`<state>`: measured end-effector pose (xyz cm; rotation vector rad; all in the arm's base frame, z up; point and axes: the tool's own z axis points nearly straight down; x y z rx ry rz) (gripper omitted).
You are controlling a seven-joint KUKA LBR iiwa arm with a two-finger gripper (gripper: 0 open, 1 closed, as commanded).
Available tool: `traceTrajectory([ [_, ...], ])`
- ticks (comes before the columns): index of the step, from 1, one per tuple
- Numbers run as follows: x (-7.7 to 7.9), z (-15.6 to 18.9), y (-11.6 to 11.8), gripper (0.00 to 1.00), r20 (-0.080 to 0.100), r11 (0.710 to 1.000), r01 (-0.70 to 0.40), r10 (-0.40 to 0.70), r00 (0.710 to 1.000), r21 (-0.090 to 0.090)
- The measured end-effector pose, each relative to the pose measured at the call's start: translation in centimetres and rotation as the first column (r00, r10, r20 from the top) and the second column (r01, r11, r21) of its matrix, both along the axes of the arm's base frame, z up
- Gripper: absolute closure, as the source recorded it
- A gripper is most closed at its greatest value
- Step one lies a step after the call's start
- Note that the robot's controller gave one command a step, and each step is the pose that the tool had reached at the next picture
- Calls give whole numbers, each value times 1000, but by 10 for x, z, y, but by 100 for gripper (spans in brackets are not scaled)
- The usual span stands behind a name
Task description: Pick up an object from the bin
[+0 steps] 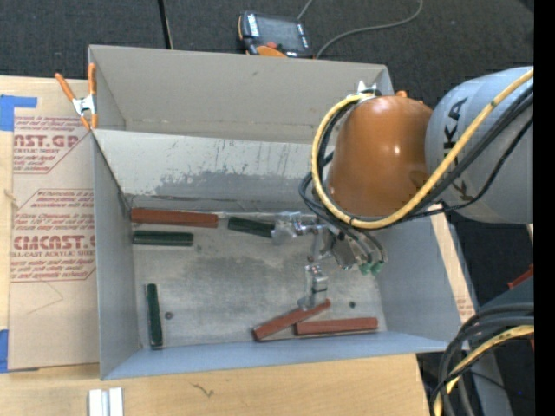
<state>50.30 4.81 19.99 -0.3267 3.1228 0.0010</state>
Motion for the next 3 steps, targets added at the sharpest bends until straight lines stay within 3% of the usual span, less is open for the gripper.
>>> traceTrajectory([
  [1, -17, -123, -32, 0, -4, 996, -88, 88, 996, 0],
  [2, -16, -119, -31, 100, -1, 996, -89, 89, 996, 0],
  [3, 0, 28, -36, 100, 6, 998, -64, 64, 998, -1],
])
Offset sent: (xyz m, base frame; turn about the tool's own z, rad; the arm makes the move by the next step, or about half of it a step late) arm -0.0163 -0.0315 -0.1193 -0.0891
